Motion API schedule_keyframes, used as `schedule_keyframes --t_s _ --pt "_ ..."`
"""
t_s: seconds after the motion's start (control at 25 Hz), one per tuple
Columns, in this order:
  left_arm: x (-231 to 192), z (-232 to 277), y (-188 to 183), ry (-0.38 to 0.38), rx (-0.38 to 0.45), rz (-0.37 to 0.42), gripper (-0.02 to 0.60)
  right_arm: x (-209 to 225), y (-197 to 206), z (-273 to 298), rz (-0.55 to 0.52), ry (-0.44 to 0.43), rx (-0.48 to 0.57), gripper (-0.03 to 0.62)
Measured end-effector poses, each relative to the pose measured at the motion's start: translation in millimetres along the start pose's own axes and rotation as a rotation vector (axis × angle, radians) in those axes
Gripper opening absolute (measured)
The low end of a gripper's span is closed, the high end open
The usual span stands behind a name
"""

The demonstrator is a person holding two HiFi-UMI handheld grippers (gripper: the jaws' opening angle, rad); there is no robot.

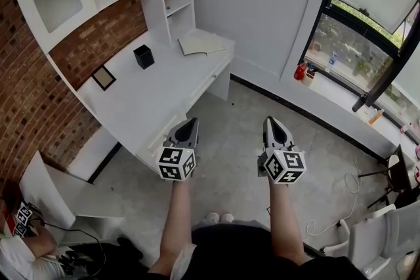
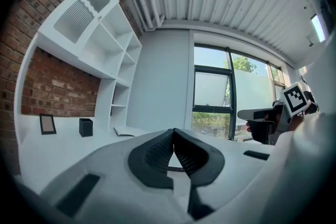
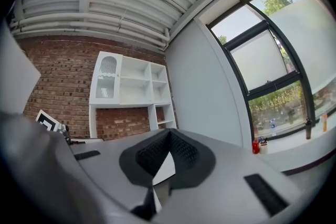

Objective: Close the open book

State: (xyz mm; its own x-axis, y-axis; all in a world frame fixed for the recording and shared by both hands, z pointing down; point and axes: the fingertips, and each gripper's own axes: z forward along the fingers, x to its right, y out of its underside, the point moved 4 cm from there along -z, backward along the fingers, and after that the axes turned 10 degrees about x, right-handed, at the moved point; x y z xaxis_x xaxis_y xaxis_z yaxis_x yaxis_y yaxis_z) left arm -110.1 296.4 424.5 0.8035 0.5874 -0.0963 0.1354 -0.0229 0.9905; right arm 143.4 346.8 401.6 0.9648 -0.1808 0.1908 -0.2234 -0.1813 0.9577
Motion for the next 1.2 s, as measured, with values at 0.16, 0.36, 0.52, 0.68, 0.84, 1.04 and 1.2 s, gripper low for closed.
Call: schedule_keyframes --t_s 0.16,0.36,0.52,0.68,0.84,1.04,1.2 --pt "1 2 2 0.014 0.000 0.000 0.009 -1 0 3 0.006 0.000 0.007 -0.002" --pt "5 2 6 0.043 0.007 0.005 0.009 -2 3 3 -0.006 -0.006 0.000 -0.002" --pt "8 3 11 0.046 -0.006 0.028 0.009 -1 4 5 -0.010 -0.014 -0.004 -0.002" --pt "11 5 15 0.047 -0.022 0.019 0.011 3 4 4 -0.005 -0.016 -0.008 -0.002" --pt "16 7 17 0.060 -0.018 0.004 0.011 8 4 3 -0.002 -0.015 -0.008 -0.002" --pt "18 7 21 0.048 -0.023 -0.009 0.056 14 5 3 0.005 -0.016 -0.015 -0.002" --pt "20 9 23 0.029 -0.021 -0.024 0.149 21 6 2 0.011 -0.017 -0.019 -0.003"
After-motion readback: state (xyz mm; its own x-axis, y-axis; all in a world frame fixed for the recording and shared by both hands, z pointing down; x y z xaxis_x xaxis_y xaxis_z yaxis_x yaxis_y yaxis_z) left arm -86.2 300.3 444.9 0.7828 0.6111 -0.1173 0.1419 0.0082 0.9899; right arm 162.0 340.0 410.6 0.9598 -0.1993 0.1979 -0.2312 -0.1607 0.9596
